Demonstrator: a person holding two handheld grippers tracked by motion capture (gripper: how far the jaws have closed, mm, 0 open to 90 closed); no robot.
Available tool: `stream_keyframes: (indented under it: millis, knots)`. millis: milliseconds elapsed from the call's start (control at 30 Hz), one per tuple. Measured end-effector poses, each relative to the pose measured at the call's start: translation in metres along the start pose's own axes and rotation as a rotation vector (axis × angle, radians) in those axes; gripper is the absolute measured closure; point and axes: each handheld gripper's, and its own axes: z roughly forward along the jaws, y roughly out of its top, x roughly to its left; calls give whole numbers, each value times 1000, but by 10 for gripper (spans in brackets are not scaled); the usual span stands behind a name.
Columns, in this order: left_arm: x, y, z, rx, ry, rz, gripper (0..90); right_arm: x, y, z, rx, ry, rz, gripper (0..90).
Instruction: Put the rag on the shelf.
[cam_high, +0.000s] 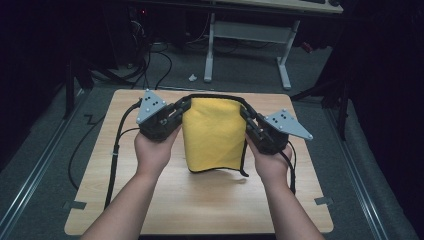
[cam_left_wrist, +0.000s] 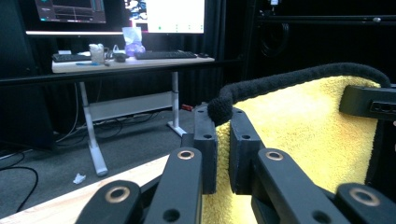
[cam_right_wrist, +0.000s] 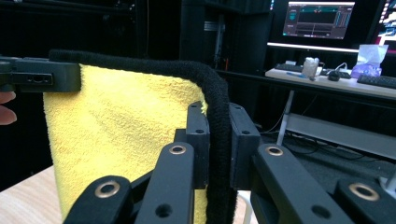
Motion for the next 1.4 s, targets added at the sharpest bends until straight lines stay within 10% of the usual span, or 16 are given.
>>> stream_keyframes:
  millis: [867, 1200, 1400]
  knots:
    - [28, 56, 58, -9, 73, 125, 838, -34, 43, 51, -36, -28, 28, 820]
    - [43, 45, 93, 42, 97, 245, 834, -59, 29, 85, -16, -39, -28, 817]
    - [62, 21, 110, 104, 87, 205, 829, -63, 16, 104, 35, -42, -83, 814]
